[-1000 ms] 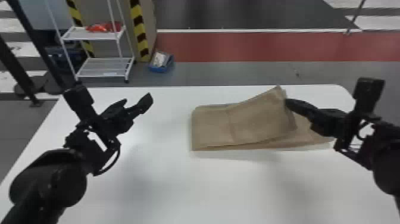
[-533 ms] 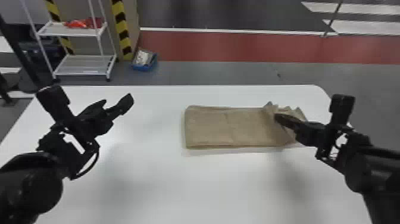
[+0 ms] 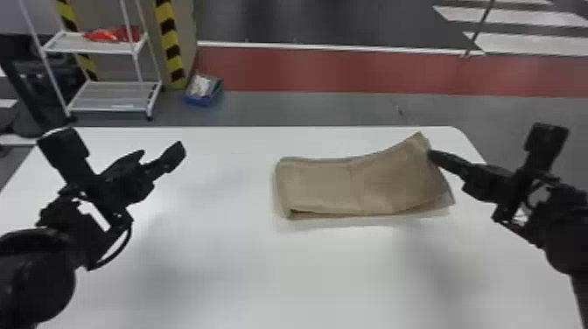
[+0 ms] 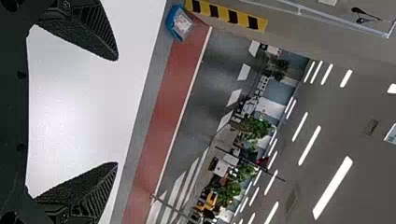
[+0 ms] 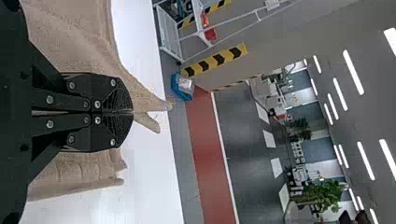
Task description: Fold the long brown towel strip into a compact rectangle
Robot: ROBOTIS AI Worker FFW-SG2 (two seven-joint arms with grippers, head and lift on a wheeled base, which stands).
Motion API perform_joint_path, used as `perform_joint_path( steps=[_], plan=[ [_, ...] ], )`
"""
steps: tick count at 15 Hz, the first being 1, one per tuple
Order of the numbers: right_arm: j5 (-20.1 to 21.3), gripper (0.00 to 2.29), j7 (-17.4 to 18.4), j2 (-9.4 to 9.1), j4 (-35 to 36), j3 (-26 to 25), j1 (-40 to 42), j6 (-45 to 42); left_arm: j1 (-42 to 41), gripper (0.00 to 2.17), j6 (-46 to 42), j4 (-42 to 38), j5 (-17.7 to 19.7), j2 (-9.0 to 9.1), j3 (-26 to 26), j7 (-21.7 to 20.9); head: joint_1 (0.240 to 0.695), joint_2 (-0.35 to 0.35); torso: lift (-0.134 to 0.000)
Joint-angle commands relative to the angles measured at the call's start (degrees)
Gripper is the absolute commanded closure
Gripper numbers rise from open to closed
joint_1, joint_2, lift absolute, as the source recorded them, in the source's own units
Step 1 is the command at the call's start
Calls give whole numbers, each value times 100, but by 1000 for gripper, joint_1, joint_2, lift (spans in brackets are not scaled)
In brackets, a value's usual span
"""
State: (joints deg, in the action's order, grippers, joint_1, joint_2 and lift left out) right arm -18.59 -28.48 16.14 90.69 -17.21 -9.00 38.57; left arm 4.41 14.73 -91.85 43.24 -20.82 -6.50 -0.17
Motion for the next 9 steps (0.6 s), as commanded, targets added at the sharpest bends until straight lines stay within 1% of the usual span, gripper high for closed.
perform_joint_path(
  steps=[1, 2, 3, 5, 9],
  plan=[
    [303, 1150, -52, -6, -790, 191, -217, -310, -2, 83, 0, 9, -9, -1, 0, 0, 681, -98, -128],
    [382, 1150, -87, -32, -1071, 262, -296, -503, -2, 83, 0, 9, -17, -1, 0, 0, 687, -102, -128],
    [391, 1150, -87, -32, -1150, 305, -313, -626, -2, 83, 0, 9, -17, -1, 0, 0, 695, -103, -128],
    [373, 1150, -113, -32, -1115, 270, -296, -626, -2, 83, 18, 9, -26, -1, 9, 9, 695, -100, -128],
    [57, 1150, -122, 65, -227, 42, -58, -257, 24, 83, 18, 70, -96, 8, 9, 0, 695, -98, -128]
  ],
)
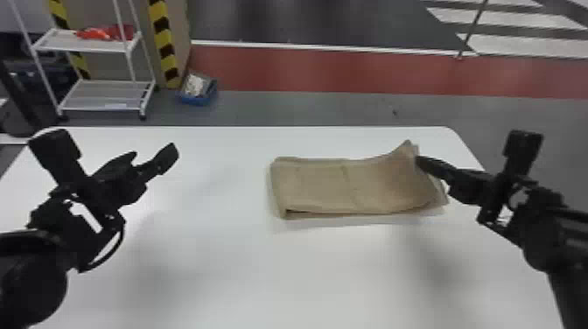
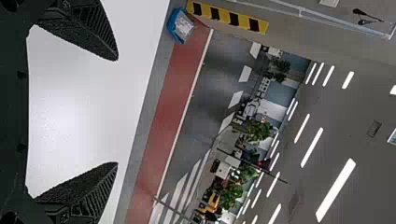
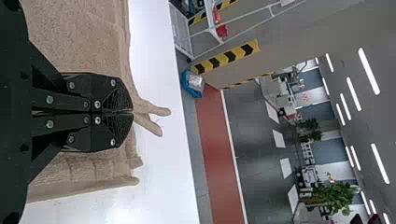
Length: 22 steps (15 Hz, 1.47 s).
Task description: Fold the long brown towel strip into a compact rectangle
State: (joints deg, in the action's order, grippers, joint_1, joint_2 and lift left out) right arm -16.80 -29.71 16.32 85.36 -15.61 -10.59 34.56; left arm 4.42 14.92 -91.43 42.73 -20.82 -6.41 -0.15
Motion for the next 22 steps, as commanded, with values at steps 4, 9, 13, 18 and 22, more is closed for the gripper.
perform_joint_path(
  steps=[4, 9, 13, 18, 22],
  plan=[
    [-210, 1150, 9, 249, 262, -531, 119, 232, 51, 83, 16, 55, -54, 26, -9, -2, 682, -117, -128],
    [353, 1126, -105, 249, -1390, -206, -444, -718, 33, 83, -2, 72, -81, 34, -27, -2, 695, -155, -128],
    [353, -1, -44, 240, -1329, -241, -268, -1280, 7, 83, 16, 63, -72, 8, 0, -2, 695, -157, -128],
    [45, 49, -17, 363, -459, -751, 400, -1280, 7, 83, -2, 46, -63, 43, -35, -20, 695, -173, -128],
    [-8, 70, -193, 328, -186, -874, 786, -1473, 24, 87, -37, 55, -90, 122, -202, -29, 695, -206, -128]
  ],
)
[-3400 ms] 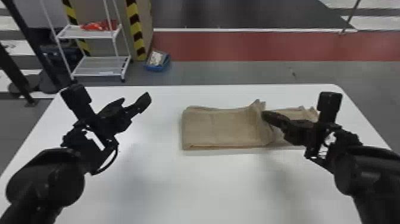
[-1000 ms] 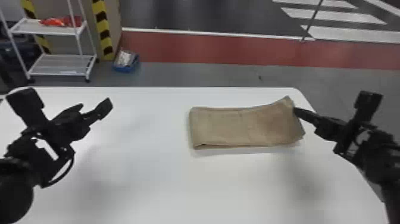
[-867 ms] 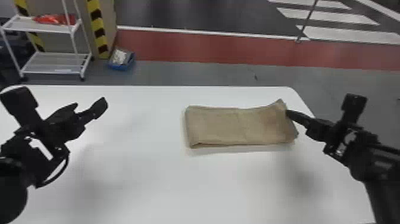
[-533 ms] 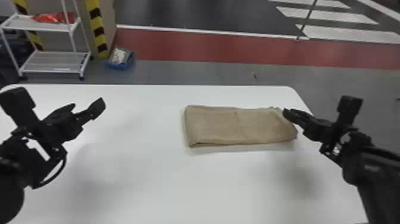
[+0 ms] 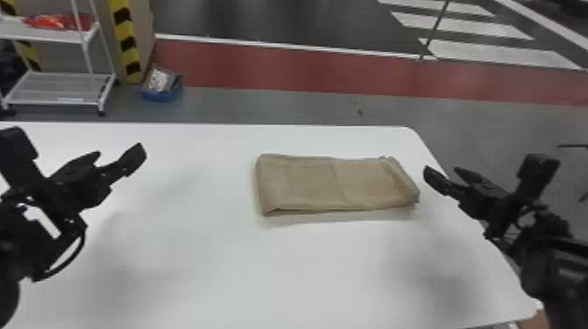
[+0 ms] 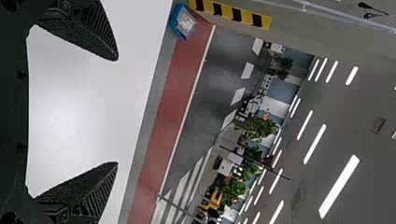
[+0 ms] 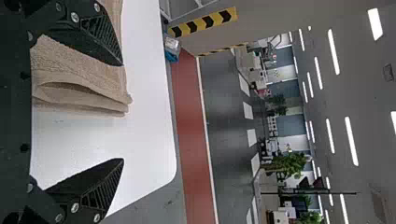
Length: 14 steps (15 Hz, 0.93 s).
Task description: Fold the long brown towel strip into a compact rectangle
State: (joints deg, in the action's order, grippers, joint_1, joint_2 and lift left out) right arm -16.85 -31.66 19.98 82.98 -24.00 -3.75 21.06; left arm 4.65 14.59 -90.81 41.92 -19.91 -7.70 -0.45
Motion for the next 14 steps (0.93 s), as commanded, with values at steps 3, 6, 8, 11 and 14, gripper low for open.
perform_joint_path(
  steps=[3, 6, 8, 11, 14],
  plan=[
    [-20, 70, -68, -74, 51, -96, 252, -247, -175, 87, -21, -95, -61, 128, -372, 1, 695, -229, -128],
    [-152, 83, -121, -153, 289, -281, 550, -370, -184, 87, -56, -104, -597, 295, -979, 19, 695, -264, -128],
    [-327, 83, -147, -161, 429, -474, 770, -458, -175, 87, -285, 46, -1107, 594, -1286, 63, 695, -319, -128],
    [-530, 87, -209, -153, 693, -711, 1078, -458, 106, 97, -531, 468, -1423, 892, -1752, 124, 695, -350, -128],
    [-740, 90, -253, -161, 974, -887, 1350, -458, 510, 161, -531, 907, -1801, 1147, -2165, 327, 695, -350, -128]
  ],
)
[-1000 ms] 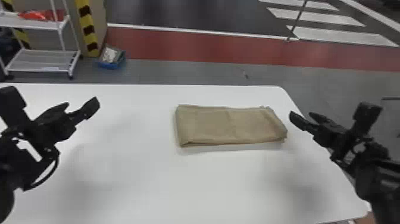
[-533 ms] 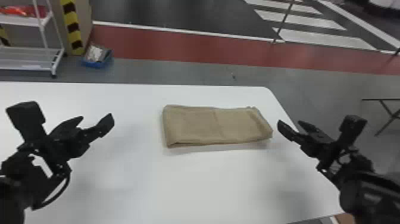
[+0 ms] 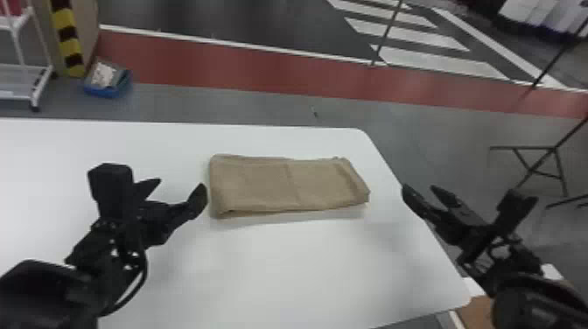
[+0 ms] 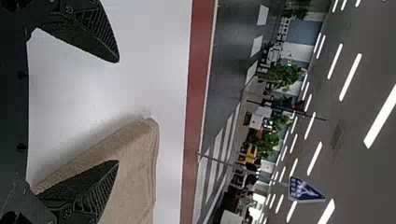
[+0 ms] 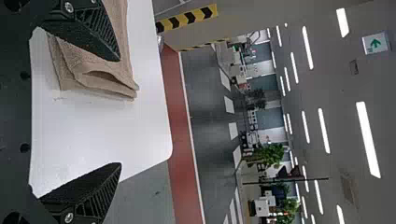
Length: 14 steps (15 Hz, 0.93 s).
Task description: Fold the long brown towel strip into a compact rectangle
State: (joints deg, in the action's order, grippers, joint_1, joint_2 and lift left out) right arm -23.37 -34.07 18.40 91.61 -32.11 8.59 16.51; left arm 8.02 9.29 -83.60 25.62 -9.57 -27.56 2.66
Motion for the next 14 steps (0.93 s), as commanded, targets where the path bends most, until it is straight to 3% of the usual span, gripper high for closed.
perform_joint_path(
  steps=[1, 4, 8, 10, 14],
  plan=[
    [-168, 90, -29, -3, 155, -129, 170, -2, 235, 215, -1, 274, -198, 175, -268, 24, 695, -350, -128],
    [-194, 90, -109, -3, 172, -217, 231, -37, 367, 248, -1, 485, -418, 263, -496, 156, 695, -350, -128],
    [-185, 90, -126, -12, -3, -217, 231, -248, 420, 336, 104, 599, -374, 333, -532, 279, 695, -350, -128],
    [-185, 90, -126, -12, -56, -217, 214, -319, 437, 522, 227, 591, -392, 412, -619, 288, 695, -350, -128],
    [-194, 90, -188, -12, -179, -287, 214, -424, 508, 539, 526, 573, -383, 474, -725, 288, 695, -350, -128]
  ],
)
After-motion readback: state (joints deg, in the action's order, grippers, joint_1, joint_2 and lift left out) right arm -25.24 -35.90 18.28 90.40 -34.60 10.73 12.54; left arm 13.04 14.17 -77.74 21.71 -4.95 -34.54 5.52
